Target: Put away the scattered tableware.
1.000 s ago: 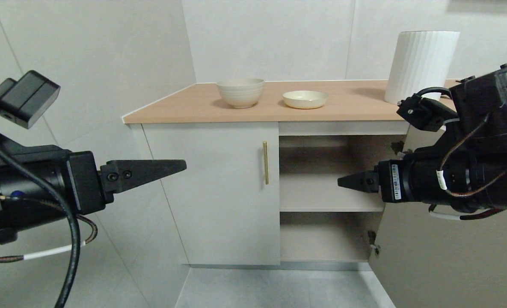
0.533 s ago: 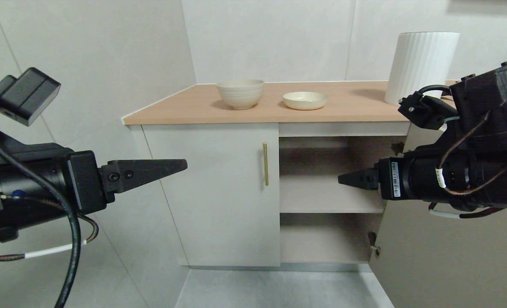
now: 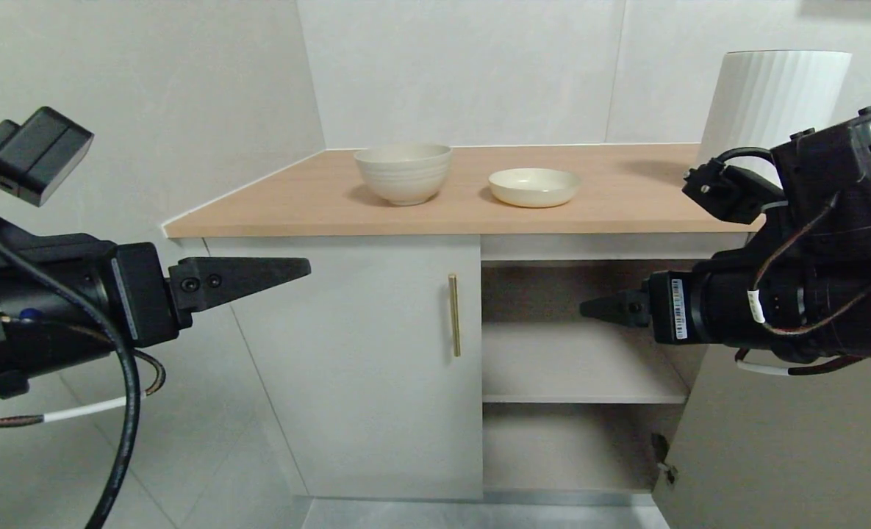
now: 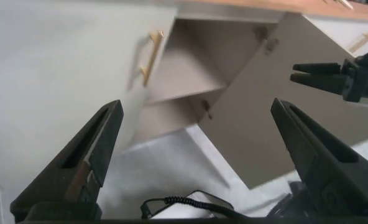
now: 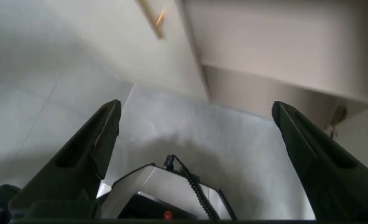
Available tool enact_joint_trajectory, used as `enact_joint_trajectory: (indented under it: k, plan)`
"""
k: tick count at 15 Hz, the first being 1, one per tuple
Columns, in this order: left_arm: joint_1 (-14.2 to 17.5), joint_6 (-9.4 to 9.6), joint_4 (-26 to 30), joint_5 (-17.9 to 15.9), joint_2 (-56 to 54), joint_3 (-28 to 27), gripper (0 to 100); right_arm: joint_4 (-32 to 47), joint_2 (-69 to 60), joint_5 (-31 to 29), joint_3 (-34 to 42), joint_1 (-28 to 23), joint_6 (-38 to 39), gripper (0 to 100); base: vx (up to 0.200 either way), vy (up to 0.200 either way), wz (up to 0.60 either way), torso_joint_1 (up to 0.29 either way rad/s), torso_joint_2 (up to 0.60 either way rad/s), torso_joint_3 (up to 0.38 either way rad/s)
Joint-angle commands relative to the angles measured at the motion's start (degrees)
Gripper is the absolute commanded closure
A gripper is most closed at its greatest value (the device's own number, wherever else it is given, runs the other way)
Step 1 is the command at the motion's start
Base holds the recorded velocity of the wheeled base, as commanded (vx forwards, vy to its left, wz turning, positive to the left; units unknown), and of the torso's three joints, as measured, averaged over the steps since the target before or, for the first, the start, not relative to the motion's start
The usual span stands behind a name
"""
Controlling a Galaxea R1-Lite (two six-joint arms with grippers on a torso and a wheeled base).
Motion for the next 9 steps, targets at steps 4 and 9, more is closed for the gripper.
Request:
enact_joint_trajectory:
  k: [4,9]
  plan:
    - [0.1,-0.02,-0.1,-0.3,-0.4,0.1,0,-0.1,-3.6,2.5,2.0,0.4,-0.1,0,0.15,0.0,0.0,0.002,0.0,-0.001]
    - [-0.6,-0.19,-1.3,-0.5,-0.4,0.9,0,-1.0,-5.2,3.5,3.2,0.6,-0.8,0,0.0,0.0,0.0,0.0,0.0,0.0]
